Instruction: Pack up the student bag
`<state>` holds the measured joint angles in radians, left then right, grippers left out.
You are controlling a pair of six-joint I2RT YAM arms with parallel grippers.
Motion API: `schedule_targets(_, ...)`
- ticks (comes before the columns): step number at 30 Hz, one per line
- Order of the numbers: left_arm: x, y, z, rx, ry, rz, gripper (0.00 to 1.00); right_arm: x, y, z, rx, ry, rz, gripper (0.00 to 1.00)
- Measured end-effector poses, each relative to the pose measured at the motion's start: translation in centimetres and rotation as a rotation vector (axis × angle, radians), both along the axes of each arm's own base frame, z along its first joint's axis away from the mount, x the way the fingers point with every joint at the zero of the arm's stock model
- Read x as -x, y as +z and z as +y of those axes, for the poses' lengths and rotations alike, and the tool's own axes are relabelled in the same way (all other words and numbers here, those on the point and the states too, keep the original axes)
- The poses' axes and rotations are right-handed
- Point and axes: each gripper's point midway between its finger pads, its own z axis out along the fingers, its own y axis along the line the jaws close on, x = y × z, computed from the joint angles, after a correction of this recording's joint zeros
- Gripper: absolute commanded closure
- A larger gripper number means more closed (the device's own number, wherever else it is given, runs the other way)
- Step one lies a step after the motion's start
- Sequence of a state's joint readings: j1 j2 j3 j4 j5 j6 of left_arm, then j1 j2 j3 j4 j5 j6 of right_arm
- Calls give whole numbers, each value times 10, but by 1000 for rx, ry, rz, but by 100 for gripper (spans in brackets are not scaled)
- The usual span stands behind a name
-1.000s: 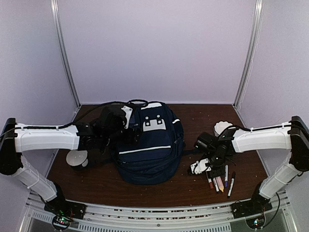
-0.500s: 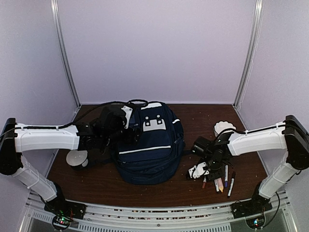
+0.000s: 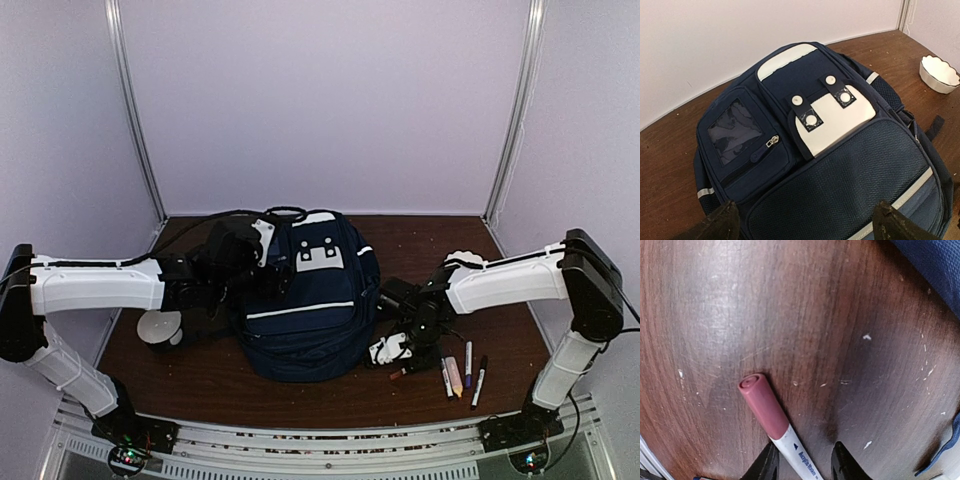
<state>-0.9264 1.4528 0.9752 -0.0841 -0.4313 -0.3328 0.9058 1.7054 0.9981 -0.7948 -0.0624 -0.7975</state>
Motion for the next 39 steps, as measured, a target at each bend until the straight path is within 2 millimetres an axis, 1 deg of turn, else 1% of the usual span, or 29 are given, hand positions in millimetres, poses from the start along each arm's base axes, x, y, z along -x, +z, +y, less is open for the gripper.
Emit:
schedule_targets(3, 0, 0, 0, 0, 0, 0, 5, 0, 0, -1, -3, -23, 13, 69)
schedule_targets(5, 0, 0, 0, 0, -1, 0, 6, 1, -1, -2, -5, -30, 20, 76)
schedule_targets(7, 0, -1, 0, -4, -2, 1, 6, 2, -1, -3, -4, -43, 25, 85)
schedule_targets(9, 1, -3, 1, -21, -7, 4, 8, 3, -2, -5, -3, -51, 32, 91)
schedule_targets(12, 3, -7, 3, -68, -26, 7, 12, 4, -1, -5, -5, -62, 34, 95)
schedule_targets(15, 6, -11, 4, -125, -60, 15, 19, 4, 0, -5, -9, -75, 33, 96)
schedule_targets(20, 12, -15, -8, -209, -179, 36, 21, 5, 5, -3, -24, -83, 32, 99)
schedule_targets(22, 18, -24, -14, -248, -251, 58, 24, 3, 15, 0, -47, -84, 20, 100)
schedule_targets(26, 34, -46, -24, -335, -381, 97, 27, -2, 52, 13, -146, -80, -19, 100)
schedule_targets(29, 50, -62, -34, -420, -484, 109, 28, -1, 76, 20, -217, -82, -27, 100)
schedule_targets(31, 59, -70, -43, -474, -545, 108, 28, 3, 85, 20, -246, -91, -15, 100)
schedule_targets(35, 71, -75, -61, -523, -648, 96, 28, 12, 91, 18, -267, -102, 20, 100)
schedule_targets(39, 75, -79, -69, -554, -702, 103, 31, 18, 97, 18, -289, -114, 43, 100)
